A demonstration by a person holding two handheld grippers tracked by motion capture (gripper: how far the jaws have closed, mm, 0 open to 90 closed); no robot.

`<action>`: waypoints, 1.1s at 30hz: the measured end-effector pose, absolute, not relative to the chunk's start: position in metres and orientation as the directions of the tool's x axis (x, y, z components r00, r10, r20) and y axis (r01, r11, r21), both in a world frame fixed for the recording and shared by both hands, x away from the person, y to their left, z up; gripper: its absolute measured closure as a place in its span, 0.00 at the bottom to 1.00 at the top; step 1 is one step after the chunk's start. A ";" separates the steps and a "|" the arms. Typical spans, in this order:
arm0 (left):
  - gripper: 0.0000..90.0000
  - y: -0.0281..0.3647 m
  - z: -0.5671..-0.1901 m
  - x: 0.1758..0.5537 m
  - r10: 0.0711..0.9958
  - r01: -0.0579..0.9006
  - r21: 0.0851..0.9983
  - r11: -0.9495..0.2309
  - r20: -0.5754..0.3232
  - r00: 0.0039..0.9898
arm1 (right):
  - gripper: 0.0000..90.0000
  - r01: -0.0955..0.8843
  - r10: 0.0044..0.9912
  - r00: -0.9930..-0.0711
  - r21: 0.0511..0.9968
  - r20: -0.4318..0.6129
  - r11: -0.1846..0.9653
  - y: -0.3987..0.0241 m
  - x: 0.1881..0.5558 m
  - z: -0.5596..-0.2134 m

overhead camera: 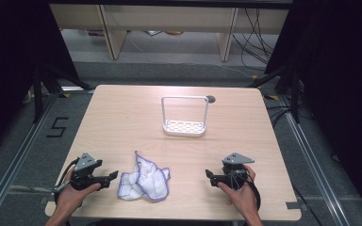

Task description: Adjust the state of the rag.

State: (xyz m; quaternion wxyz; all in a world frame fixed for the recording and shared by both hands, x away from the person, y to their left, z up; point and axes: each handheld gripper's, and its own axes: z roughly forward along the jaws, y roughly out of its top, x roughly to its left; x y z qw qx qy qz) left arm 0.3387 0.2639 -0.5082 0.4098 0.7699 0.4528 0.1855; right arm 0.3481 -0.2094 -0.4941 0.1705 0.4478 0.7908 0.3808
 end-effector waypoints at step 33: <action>0.16 0.214 -0.488 0.353 0.797 0.558 0.817 -0.149 -0.234 0.556 | 0.25 0.558 0.818 -0.570 0.766 0.073 0.320 -0.201 0.349 -0.494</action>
